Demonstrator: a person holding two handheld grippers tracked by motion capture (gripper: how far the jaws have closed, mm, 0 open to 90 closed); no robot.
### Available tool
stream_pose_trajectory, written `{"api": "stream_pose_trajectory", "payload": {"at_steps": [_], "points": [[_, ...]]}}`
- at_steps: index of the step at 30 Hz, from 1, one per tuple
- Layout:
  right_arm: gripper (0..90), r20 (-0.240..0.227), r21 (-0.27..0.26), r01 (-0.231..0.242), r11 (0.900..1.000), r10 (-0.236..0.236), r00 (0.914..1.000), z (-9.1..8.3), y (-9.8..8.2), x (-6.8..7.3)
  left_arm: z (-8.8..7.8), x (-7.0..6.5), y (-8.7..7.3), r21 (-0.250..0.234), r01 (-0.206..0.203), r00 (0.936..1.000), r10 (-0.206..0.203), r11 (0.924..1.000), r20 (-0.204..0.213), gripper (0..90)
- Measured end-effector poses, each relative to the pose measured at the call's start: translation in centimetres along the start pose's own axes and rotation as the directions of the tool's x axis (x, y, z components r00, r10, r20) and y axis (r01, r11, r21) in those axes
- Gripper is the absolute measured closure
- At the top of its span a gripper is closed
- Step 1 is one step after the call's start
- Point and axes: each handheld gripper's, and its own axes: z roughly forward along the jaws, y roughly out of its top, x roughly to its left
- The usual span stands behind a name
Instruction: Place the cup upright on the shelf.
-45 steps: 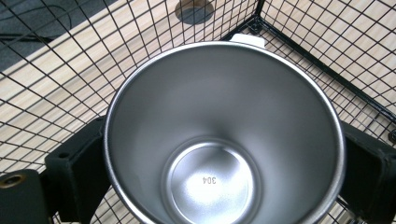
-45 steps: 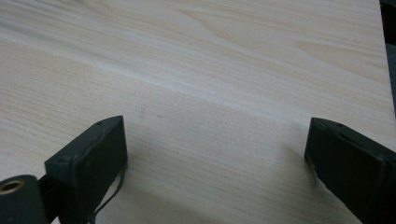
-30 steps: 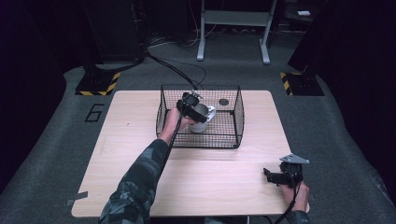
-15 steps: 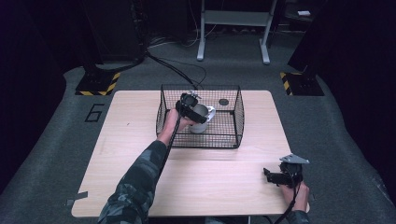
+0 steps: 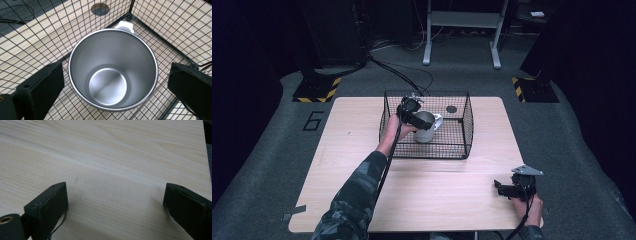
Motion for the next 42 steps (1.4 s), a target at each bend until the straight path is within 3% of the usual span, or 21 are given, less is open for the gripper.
{"api": "stream_pose_trajectory", "payload": {"at_steps": [6,12,23,30,36,42], "points": [[5.5,0.000,0.000,0.000,1.000,0.000,1.0000,0.0,0.0,0.0,-1.6,-0.5,0.2,-0.022,-0.022,0.9998,0.022,0.9995,0.000,0.3],[5.5,0.000,0.000,0.000,1.000,0.000,1.0000,0.0,0.0,0.0,-3.4,-1.9,0.3,-0.054,-0.072,0.9970,0.074,0.9959,0.022,0.1],[5.4,-0.002,0.008,0.001,1.000,-0.001,1.0000,0.0,0.0,0.0,-6.4,-3.7,-1.4,-0.091,-0.118,0.9920,0.121,0.9889,0.035,0.1],[5.4,0.001,0.000,-0.001,1.000,0.001,1.0000,0.0,0.0,0.0,-8.4,-4.9,-3.7,-0.128,-0.129,0.9909,0.133,0.9834,0.021,0.1],[5.3,-0.001,0.003,0.002,1.000,-0.002,1.0000,0.0,0.0,0.0,-10.0,-5.5,-6.7,-0.124,-0.149,0.9887,0.150,0.9810,0.003,0.1],[5.2,-0.001,0.004,-0.002,1.000,0.002,1.0000,0.0,0.0,0.0,-11.4,-5.9,-10.1,-0.159,-0.129,0.9916,0.128,0.9788,-0.020,0.1]]}}
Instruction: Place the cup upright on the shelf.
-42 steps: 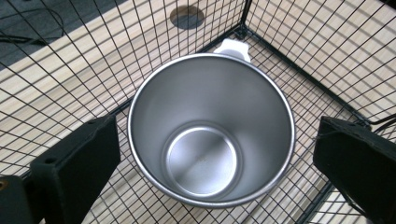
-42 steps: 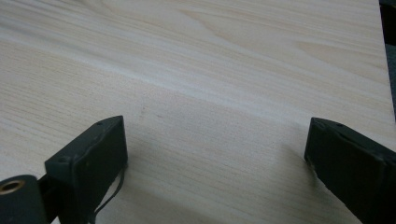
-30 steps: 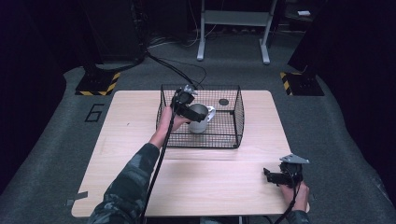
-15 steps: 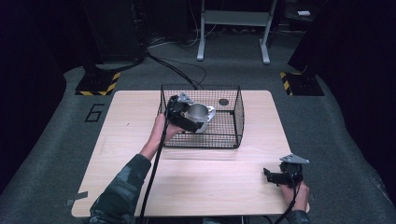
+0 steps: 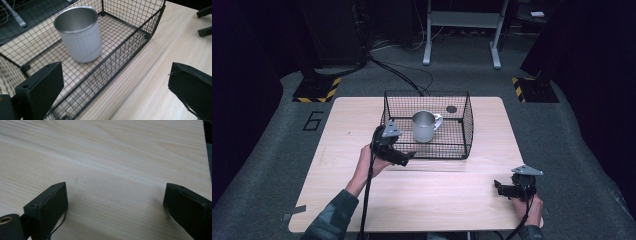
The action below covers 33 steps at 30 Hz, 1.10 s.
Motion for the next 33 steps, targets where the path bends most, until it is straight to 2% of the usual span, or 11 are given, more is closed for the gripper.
{"api": "stream_pose_trajectory", "payload": {"at_steps": [3,8,15,18,20,25,27,30,31,32,33], "points": [[5.2,0.002,0.000,0.003,1.000,-0.003,1.0000,0.0,0.0,0.0,-0.7,-0.3,-1.4,-0.001,0.003,0.9999,-0.003,1.0000,-0.012,0.1],[5.3,0.003,-0.004,-0.001,1.000,0.001,1.0000,0.0,0.0,0.0,-1.4,-0.4,-3.8,0.000,0.034,0.9991,-0.034,0.9994,-0.025,0.1],[5.3,0.002,-0.004,-0.001,1.000,0.001,1.0000,0.0,0.0,0.0,-2.3,-0.5,-7.5,0.008,0.077,0.9943,-0.077,0.9970,-0.074,0.1],[5.4,-0.004,0.005,0.003,1.000,-0.003,1.0000,0.0,0.0,-0.1,-2.3,-0.3,-9.7,0.033,0.098,0.9899,-0.094,0.9947,-0.107,0.1],[5.4,-0.003,0.001,0.001,1.000,-0.001,1.0000,0.1,0.0,0.0,-2.1,-0.1,-11.2,0.052,0.122,0.9844,-0.114,0.9912,-0.134,0.1],[5.4,-0.009,0.001,-0.001,1.000,0.001,1.0000,0.1,0.0,-0.1,-1.2,0.7,-14.6,0.134,0.160,0.9743,-0.135,0.9779,-0.180,0.1],[5.4,-0.012,0.000,0.000,1.000,0.000,0.9999,0.1,0.0,-0.1,-1.2,1.0,-15.4,0.127,0.180,0.9705,-0.155,0.9755,-0.185,0.1],[5.2,-0.007,0.005,0.004,1.000,-0.004,1.0000,0.1,0.1,0.0,-1.0,1.1,-16.2,0.100,0.186,0.9657,-0.163,0.9775,-0.202,0.0],[5.1,-0.006,0.004,0.001,1.000,-0.001,1.0000,0.1,0.1,0.0,-1.0,1.2,-16.4,0.104,0.189,0.9653,-0.165,0.9765,-0.203,0.1],[4.3,-0.002,0.004,0.000,1.000,0.000,1.0000,0.1,0.1,0.0,-1.0,1.2,-16.6,0.088,0.191,0.9613,-0.168,0.9777,-0.218,0.1],[3.6,-0.002,0.006,0.001,1.000,-0.001,1.0000,0.1,0.1,0.0,-1.0,1.3,-16.8,0.088,0.190,0.9618,-0.168,0.9778,-0.217,0.1]]}}
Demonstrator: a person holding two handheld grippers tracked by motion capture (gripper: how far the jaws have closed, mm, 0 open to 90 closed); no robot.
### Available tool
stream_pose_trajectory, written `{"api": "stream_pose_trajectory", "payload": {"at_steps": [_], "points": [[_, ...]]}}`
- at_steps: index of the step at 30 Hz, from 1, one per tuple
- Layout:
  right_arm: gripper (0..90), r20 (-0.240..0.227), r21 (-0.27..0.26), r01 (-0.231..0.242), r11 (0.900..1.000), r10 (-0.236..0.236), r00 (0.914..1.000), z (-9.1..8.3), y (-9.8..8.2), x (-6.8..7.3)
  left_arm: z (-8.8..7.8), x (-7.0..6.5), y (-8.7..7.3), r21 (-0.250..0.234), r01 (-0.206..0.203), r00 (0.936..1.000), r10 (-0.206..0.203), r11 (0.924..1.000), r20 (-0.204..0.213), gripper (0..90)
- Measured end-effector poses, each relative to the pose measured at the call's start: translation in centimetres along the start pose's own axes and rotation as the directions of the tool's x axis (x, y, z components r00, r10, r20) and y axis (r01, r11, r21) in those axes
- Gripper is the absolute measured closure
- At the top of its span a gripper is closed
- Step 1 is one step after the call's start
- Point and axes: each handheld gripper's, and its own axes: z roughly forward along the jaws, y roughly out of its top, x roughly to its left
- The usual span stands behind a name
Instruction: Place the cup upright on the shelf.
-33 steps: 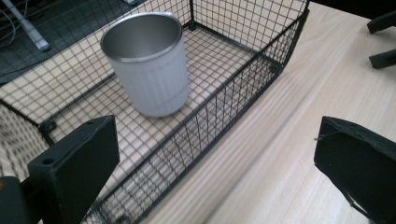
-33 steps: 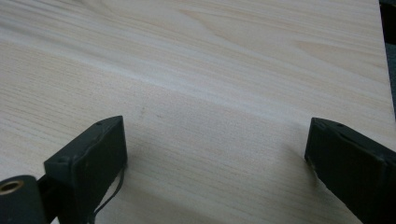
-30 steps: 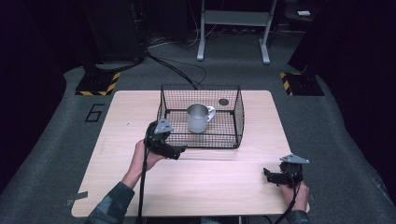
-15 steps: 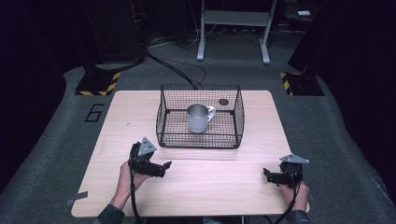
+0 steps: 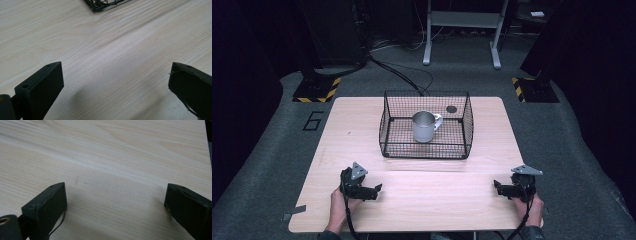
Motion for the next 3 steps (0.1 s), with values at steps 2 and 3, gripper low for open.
{"api": "stream_pose_trajectory", "payload": {"at_steps": [2,3], "points": [[1.8,-0.001,0.005,-0.016,1.000,0.016,0.9999,0.08,0.04,-0.09,0.15,0.11,-0.36,-0.003,-0.001,1.0000,0.000,1.0000,-0.008,0.1],[0.9,0.004,0.010,-0.022,1.000,0.022,0.9998,0.12,0.06,-0.02,0.29,0.12,-0.58,-0.005,0.008,0.9999,-0.008,1.0000,-0.011,0.1]]}}
